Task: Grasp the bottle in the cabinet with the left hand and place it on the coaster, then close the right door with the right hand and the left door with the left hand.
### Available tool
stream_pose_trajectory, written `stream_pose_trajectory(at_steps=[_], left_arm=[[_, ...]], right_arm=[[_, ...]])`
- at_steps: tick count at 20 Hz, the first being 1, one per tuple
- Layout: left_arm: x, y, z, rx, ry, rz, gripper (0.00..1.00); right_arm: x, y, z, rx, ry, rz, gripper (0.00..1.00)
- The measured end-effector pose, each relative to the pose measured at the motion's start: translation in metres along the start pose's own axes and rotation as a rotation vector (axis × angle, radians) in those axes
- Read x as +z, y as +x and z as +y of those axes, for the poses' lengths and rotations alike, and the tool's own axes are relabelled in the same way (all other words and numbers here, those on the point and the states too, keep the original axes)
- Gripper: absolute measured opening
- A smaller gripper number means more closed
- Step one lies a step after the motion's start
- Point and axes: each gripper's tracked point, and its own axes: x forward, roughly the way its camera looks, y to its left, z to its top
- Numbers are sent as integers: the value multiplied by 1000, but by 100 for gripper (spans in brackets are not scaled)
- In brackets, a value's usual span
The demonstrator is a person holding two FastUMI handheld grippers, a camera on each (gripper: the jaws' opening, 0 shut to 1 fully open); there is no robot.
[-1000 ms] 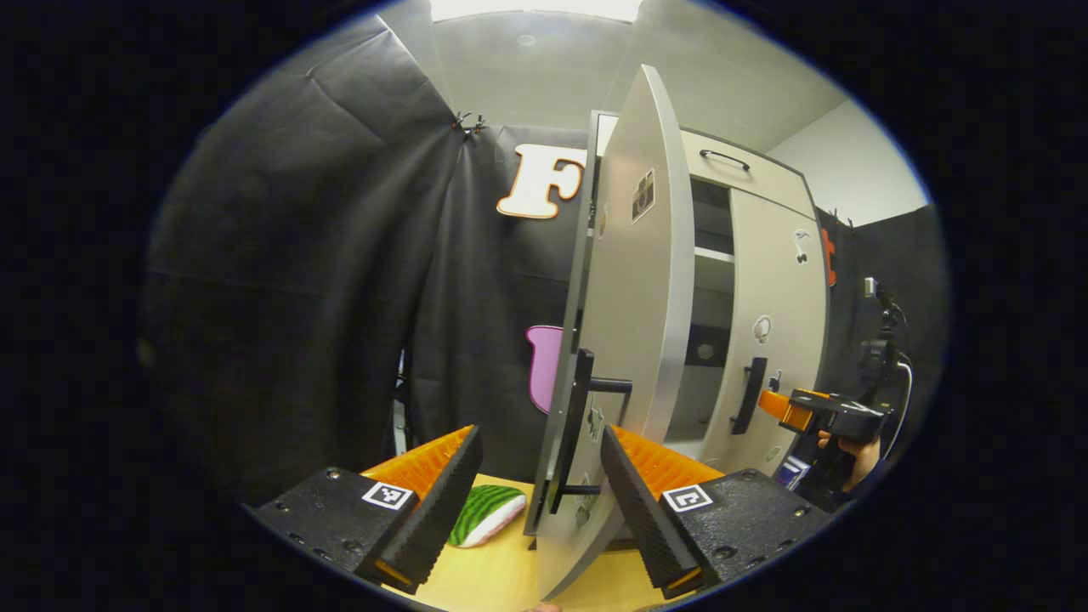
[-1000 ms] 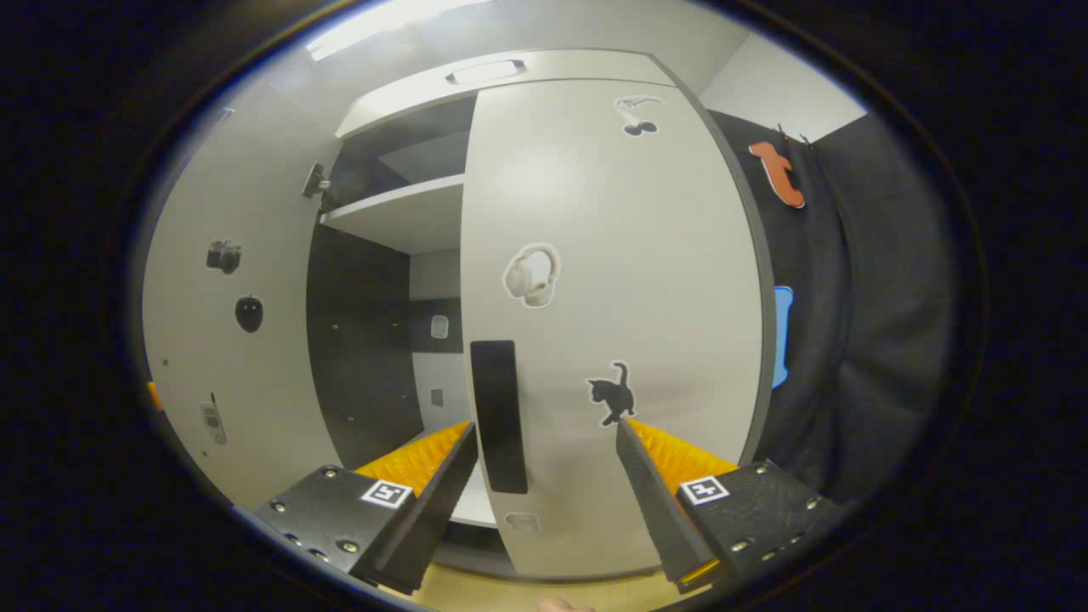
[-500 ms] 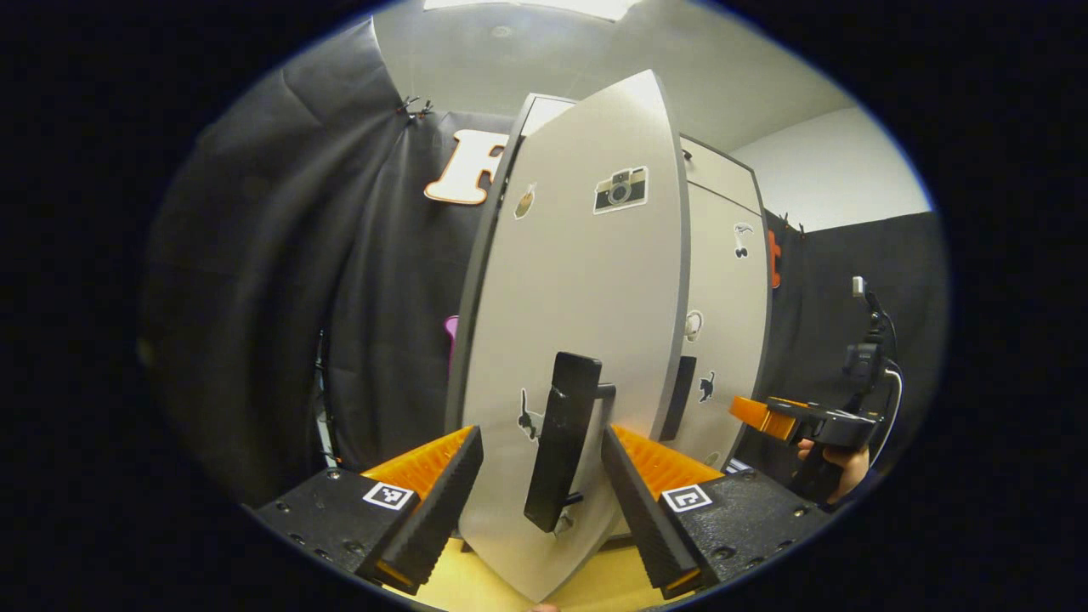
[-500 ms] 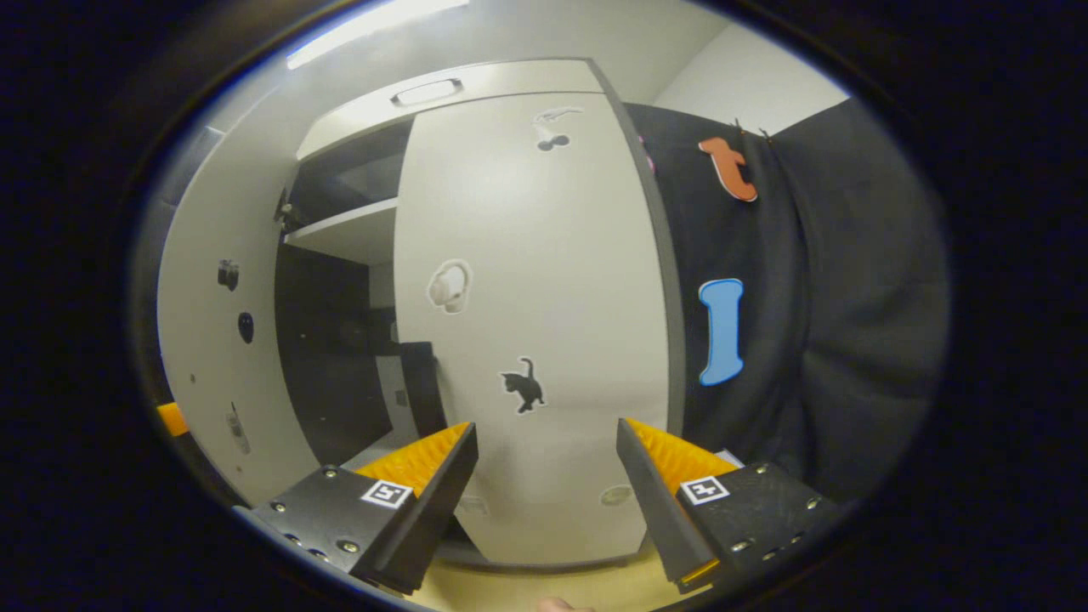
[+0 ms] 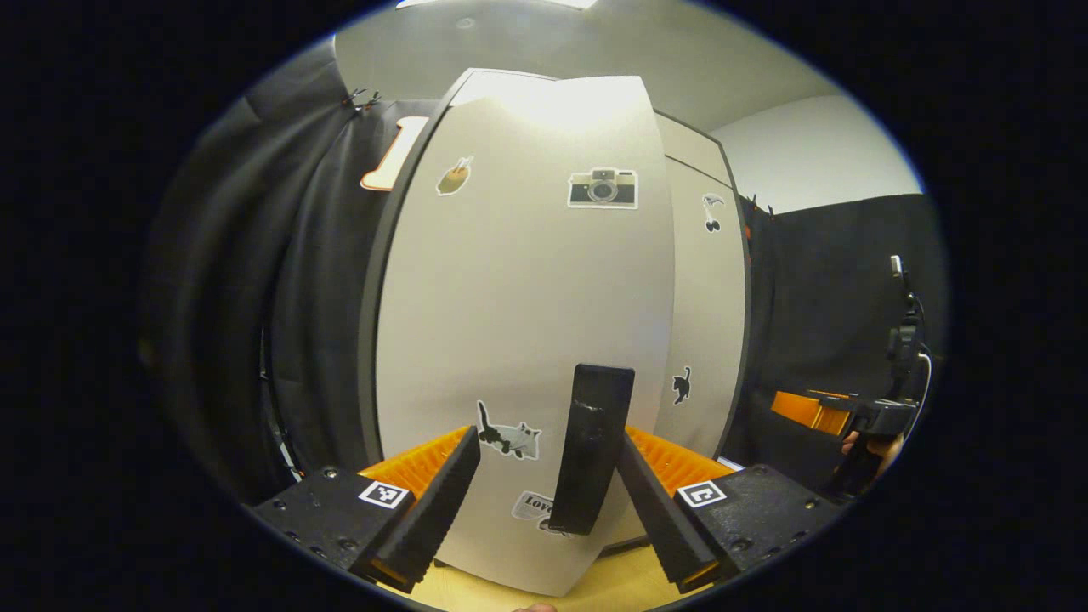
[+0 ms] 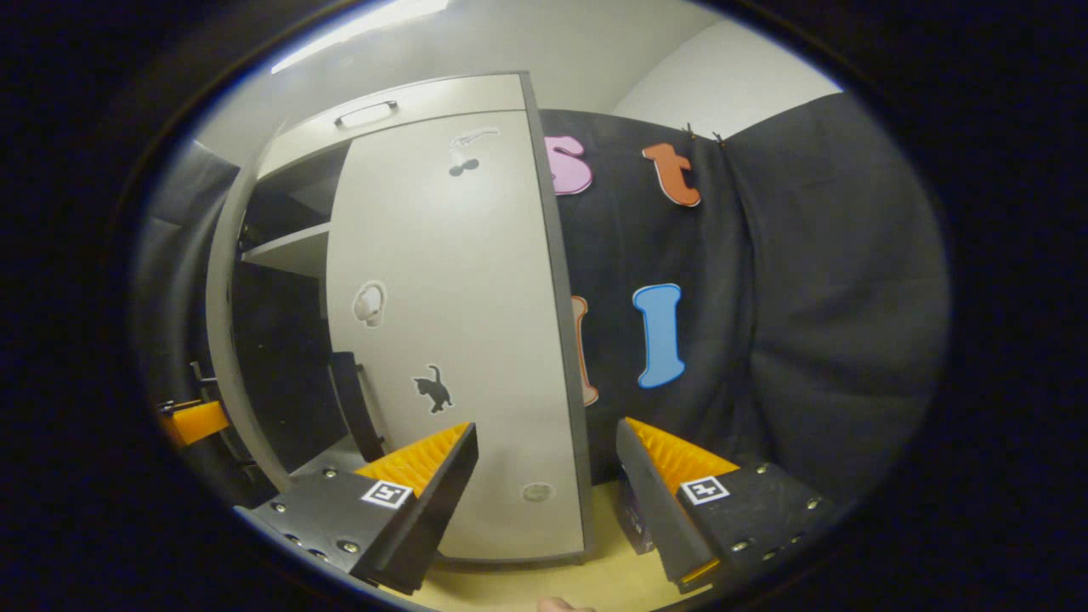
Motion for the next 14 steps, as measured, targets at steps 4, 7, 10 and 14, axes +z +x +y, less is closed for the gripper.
stream_pose_trajectory(at_steps=[4, 7, 10, 14], left_arm=[[1, 24, -5, -11, 10, -2, 99], [-1, 41, -11, -30, -6, 5, 99], [-5, 60, -15, -35, -20, 11, 99], [-6, 77, -14, 12, 17, 12, 99]], right_arm=[[1, -9, -31, -59, 7, 0, 97], [1, -17, -51, -95, 17, 2, 99], [2, -23, -65, -123, 17, 2, 100], [5, -34, -81, -151, 6, -4, 100]])
